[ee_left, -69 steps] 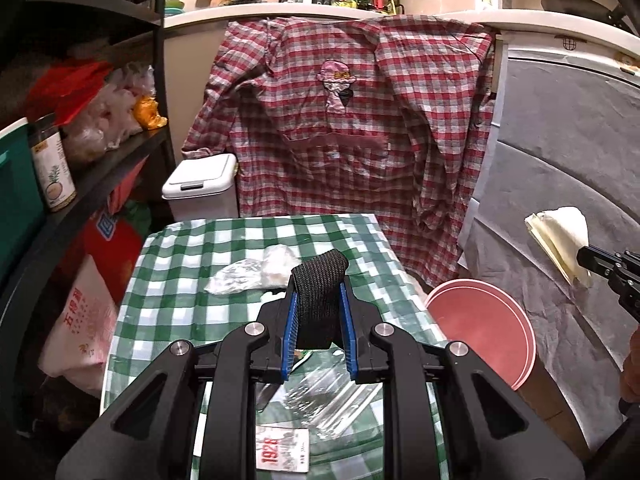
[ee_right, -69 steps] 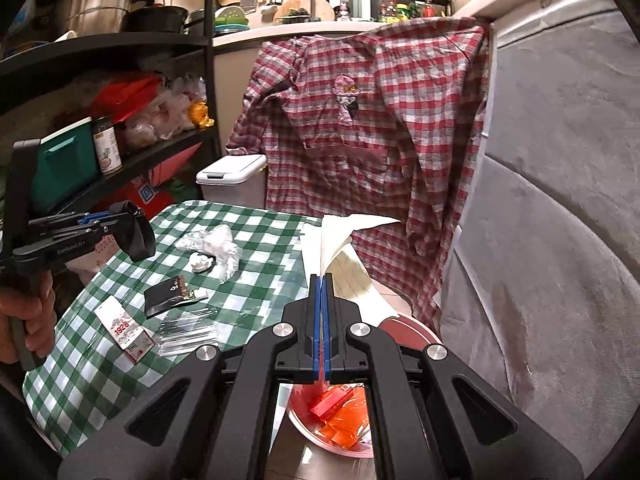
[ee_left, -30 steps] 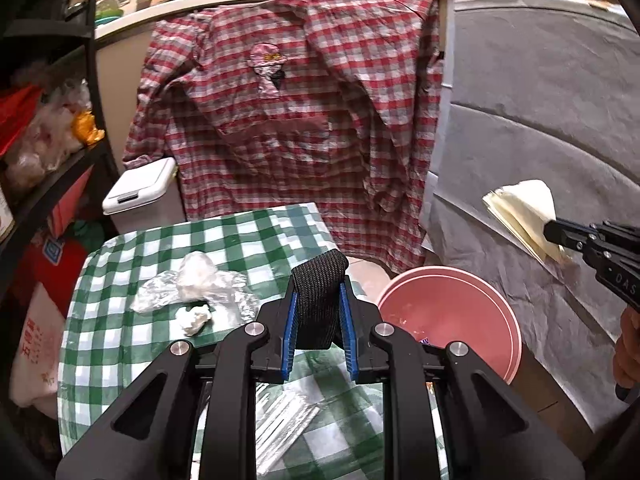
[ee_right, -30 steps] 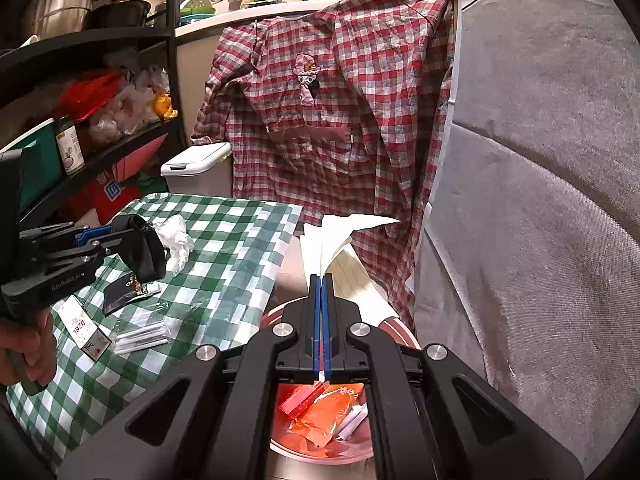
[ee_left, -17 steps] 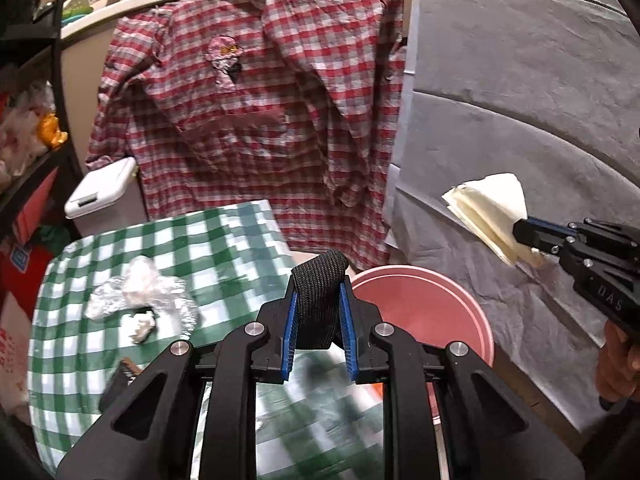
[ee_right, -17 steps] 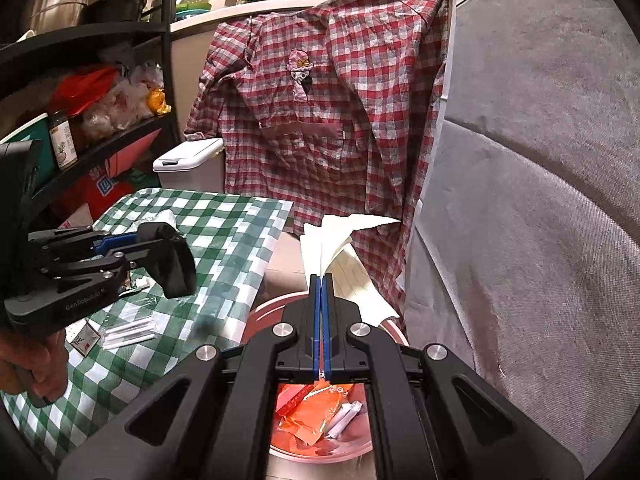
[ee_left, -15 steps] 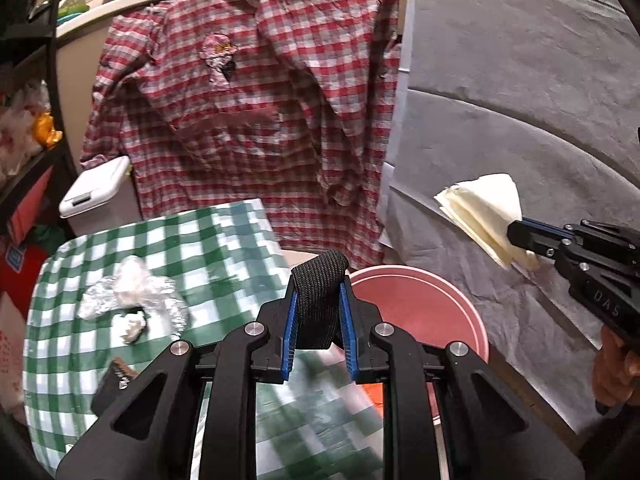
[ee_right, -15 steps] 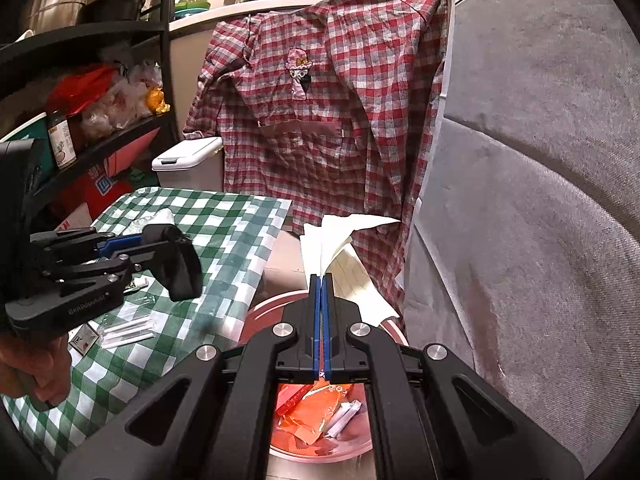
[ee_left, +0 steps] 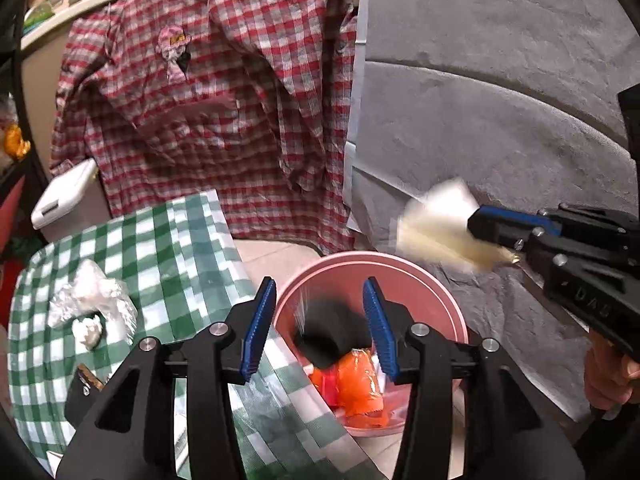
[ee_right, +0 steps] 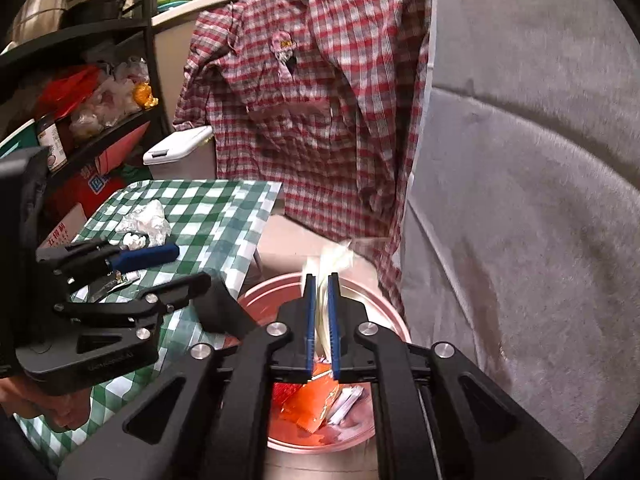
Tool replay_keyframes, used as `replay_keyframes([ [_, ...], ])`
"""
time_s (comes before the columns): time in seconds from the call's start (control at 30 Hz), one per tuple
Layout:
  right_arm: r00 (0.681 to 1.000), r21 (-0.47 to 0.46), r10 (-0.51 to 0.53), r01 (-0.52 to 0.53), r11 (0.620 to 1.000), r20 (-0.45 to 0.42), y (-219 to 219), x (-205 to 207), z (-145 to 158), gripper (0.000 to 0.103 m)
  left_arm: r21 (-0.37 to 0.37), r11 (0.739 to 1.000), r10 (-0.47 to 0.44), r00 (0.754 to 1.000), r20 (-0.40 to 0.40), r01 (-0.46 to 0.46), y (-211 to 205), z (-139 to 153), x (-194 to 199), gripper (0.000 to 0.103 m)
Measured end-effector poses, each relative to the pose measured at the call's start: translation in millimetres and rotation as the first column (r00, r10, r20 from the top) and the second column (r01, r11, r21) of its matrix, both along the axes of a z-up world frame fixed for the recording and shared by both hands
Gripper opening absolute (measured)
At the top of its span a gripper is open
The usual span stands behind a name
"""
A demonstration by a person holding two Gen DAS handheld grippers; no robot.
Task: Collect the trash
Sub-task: 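Carry the black strap and white tissue over the pink bucket and open both tools, then grasp the clear plastic bag with the right tool while the left tool moves toward the tissue ball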
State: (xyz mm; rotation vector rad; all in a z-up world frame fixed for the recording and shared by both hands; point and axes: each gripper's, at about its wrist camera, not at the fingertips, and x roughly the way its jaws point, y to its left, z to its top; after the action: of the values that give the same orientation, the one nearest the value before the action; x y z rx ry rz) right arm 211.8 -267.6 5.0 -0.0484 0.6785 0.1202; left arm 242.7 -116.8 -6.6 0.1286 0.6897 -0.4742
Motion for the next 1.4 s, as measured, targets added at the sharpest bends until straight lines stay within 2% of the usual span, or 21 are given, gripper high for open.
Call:
replay_keyframes([
  [0.13, 1.0, -0.002, -0.008, 0.008, 1.0, 0.004, 0, 0, -1, 0.014, -0.031, 0.999, 0.01, 1.0, -0.003, -0.01, 5, 4, 1, 0.045],
  [0.5, 0.999, 0.006, -0.003, 0.002, 1.0, 0.053, 13, -5, 12, 0.016, -0.017, 0.999, 0.033, 0.999, 0.032, -0.033, 28, 15, -8, 0.043],
  [0.73, 0.997, -0.002, 0.033, -0.033, 0.999, 0.074, 40, -11, 20, 0.016, -0.033, 0.996, 0.09, 0.994, 0.07, -0.088, 77, 34, -18, 0.039],
  [0.9, 0.994, -0.013, 0.068, -0.068, 0.998, 0.083, 64, -16, 23, 0.016, -0.041, 0.987, 0.159, 0.984, 0.082, -0.156, 127, 42, -24, 0.036],
  [1.1, 0.991, -0.006, 0.11, -0.11, 0.994, 0.078, 95, -16, 22, 0.015, -0.074, 0.961, 0.272, 0.959, 0.075, -0.267, 194, 46, -27, 0.031],
  [1.23, 0.986, -0.005, 0.149, -0.149, 0.989, 0.072, 114, -13, 17, 0.012, -0.092, 0.933, 0.355, 0.933, 0.056, -0.349, 236, 44, -25, 0.025],
  [1.4, 0.978, -0.019, 0.199, -0.198, 0.98, 0.06, 138, -4, 7, 0.012, -0.09, 0.892, 0.447, 0.895, 0.018, -0.443, 283, 33, -19, 0.024],
])
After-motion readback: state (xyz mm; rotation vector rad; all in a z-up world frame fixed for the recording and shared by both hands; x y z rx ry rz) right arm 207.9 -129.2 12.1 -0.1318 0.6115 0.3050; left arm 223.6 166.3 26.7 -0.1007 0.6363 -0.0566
